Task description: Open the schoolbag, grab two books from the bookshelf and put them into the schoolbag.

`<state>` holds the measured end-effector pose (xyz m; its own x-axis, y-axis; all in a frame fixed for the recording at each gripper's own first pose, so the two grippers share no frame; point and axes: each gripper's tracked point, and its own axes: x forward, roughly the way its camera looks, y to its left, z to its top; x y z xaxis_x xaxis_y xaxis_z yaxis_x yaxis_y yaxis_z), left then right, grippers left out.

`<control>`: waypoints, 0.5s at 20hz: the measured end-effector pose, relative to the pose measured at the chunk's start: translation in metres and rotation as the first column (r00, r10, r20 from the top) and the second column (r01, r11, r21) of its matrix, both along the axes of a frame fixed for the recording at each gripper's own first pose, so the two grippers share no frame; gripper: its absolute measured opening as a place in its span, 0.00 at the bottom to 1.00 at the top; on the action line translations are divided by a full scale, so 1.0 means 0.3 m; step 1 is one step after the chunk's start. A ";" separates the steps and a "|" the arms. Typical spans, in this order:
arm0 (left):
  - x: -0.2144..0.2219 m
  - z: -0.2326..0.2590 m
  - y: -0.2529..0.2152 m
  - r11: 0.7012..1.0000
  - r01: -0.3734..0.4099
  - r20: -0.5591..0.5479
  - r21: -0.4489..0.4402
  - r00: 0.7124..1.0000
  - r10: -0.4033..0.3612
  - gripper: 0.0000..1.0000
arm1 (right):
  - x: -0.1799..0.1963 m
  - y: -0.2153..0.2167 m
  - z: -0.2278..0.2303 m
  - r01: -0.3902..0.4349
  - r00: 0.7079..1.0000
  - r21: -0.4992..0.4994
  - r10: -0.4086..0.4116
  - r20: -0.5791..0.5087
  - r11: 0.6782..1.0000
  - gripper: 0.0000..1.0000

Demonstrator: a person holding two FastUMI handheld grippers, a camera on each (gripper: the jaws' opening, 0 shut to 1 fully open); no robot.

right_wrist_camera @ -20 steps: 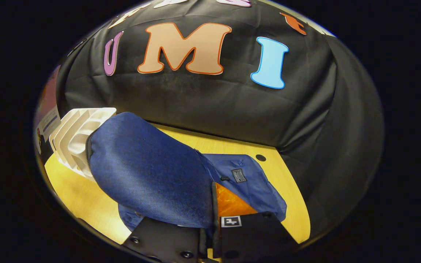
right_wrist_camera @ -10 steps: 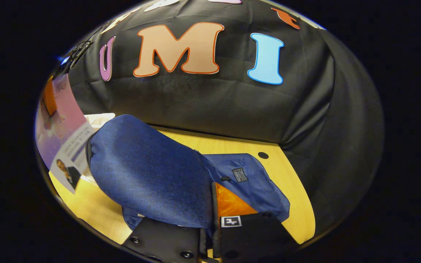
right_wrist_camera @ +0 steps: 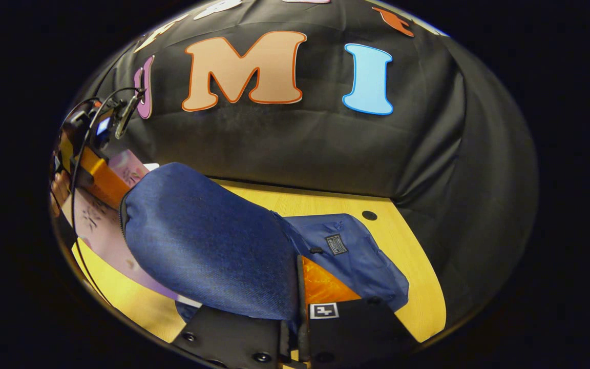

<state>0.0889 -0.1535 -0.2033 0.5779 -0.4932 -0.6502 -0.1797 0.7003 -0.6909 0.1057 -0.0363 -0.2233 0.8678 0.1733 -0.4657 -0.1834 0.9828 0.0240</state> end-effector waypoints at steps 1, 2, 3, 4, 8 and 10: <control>0.018 -0.016 -0.021 0.999 -0.016 0.006 -0.033 1.000 0.016 0.41 | 0.000 -0.002 -0.002 0.001 1.000 0.002 -0.001 -0.001 1.000 0.07; 0.043 -0.037 -0.040 0.997 -0.038 0.015 -0.065 0.999 0.039 0.40 | 0.002 -0.001 0.000 0.002 1.000 0.004 -0.002 -0.001 1.000 0.07; 0.063 -0.051 -0.055 0.994 -0.058 0.026 -0.095 0.998 0.060 0.40 | 0.000 -0.002 0.000 0.003 1.000 0.006 -0.003 -0.003 1.000 0.07; 0.077 -0.062 -0.070 0.991 -0.070 0.037 -0.117 0.996 0.075 0.40 | -0.001 0.001 -0.001 0.002 1.000 0.007 -0.002 -0.005 1.000 0.07; 0.133 -0.130 -0.131 0.973 -0.112 0.023 -0.202 0.993 0.119 0.40 | 0.000 0.012 -0.003 0.000 1.000 0.005 0.000 -0.008 1.000 0.07; 0.155 -0.156 -0.168 0.964 -0.125 0.022 -0.236 0.991 0.134 0.39 | 0.003 0.016 -0.001 0.002 1.000 0.008 -0.002 -0.008 1.000 0.07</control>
